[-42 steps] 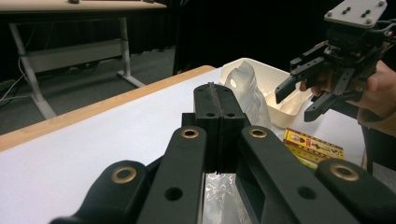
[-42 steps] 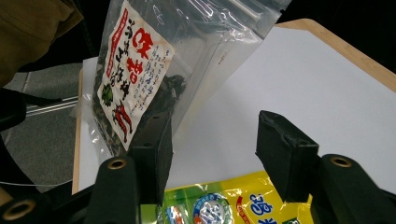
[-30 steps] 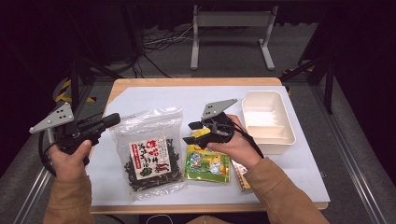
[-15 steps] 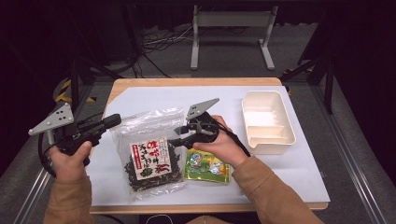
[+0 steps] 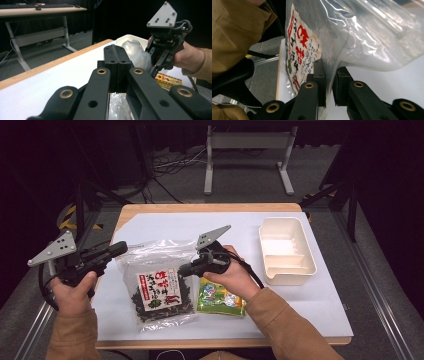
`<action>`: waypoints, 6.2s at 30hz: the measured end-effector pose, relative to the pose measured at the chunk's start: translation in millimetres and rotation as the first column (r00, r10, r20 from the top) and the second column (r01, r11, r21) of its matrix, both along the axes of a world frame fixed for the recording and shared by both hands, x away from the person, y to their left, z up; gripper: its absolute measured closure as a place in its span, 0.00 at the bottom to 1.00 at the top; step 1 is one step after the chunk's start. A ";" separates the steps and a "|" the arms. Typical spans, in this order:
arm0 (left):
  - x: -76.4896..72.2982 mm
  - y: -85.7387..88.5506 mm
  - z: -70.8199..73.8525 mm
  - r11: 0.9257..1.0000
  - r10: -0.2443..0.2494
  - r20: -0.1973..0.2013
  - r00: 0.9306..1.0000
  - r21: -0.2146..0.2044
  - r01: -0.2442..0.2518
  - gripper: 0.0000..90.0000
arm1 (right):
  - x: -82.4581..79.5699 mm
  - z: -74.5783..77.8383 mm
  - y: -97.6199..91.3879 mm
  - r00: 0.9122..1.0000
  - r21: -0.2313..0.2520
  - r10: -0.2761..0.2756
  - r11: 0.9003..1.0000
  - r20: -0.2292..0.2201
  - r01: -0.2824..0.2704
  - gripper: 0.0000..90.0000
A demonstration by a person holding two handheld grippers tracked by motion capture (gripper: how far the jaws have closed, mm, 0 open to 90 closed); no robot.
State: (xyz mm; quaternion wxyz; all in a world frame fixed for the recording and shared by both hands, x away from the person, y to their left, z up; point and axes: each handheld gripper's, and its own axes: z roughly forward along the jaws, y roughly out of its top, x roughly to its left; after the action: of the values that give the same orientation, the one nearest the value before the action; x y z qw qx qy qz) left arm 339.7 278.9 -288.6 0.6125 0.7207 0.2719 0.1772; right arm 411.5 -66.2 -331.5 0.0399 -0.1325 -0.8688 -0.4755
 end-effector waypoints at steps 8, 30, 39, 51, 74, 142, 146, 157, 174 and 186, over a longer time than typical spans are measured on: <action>-9.8 6.1 6.6 0.999 0.024 0.045 0.999 -0.028 -0.023 0.98 | -9.2 15.8 0.5 0.999 0.039 -0.033 0.999 0.037 0.031 0.94; -13.8 23.5 6.8 0.995 0.042 0.055 0.998 -0.095 -0.036 0.66 | -16.6 71.7 -32.1 0.978 0.171 -0.142 0.978 0.152 0.116 0.94; -10.4 16.9 5.0 0.997 0.034 0.041 0.999 -0.074 -0.031 0.64 | -17.1 91.8 -58.7 0.958 0.183 -0.203 0.969 0.201 0.167 0.94; -0.3 2.5 -2.3 1.000 0.031 0.011 0.999 0.005 -0.031 0.61 | -16.6 112.4 -98.7 0.918 0.176 -0.293 0.952 0.269 0.252 0.94; 20.3 -11.4 -25.8 0.995 0.039 -0.041 0.998 0.095 -0.035 0.49 | -8.5 129.8 -171.3 0.816 0.174 -0.454 0.891 0.358 0.419 0.94; 43.1 -33.9 -65.4 0.986 0.078 -0.104 0.991 0.155 -0.061 0.33 | 36.1 80.1 -300.0 0.612 0.149 -0.705 0.690 0.360 0.708 0.94; 44.2 -38.3 -67.7 0.984 0.074 -0.112 0.991 0.167 -0.054 0.30 | 36.6 78.4 -299.4 0.606 0.144 -0.709 0.684 0.360 0.715 0.94; 46.5 -47.8 -75.0 0.982 0.076 -0.103 0.992 0.178 -0.057 0.22 | 32.6 78.6 -297.9 0.556 0.137 -0.749 0.632 0.361 0.763 0.94; 51.1 -56.8 -80.1 0.977 0.069 -0.129 0.989 0.211 -0.040 0.14 | 36.8 63.3 -291.2 0.529 0.105 -0.775 0.593 0.346 0.799 0.93; 52.8 -63.1 -83.3 0.973 0.039 -0.133 0.990 0.233 -0.008 0.13 | 39.4 44.8 -300.8 0.536 0.103 -0.796 0.580 0.282 0.808 0.91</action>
State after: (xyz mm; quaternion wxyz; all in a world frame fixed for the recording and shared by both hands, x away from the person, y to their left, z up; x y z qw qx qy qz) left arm 392.5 215.8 -371.9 0.5022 0.7944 0.2991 0.1653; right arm 450.9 -367.0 -286.7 -0.3162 -0.4428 -0.7160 -0.4374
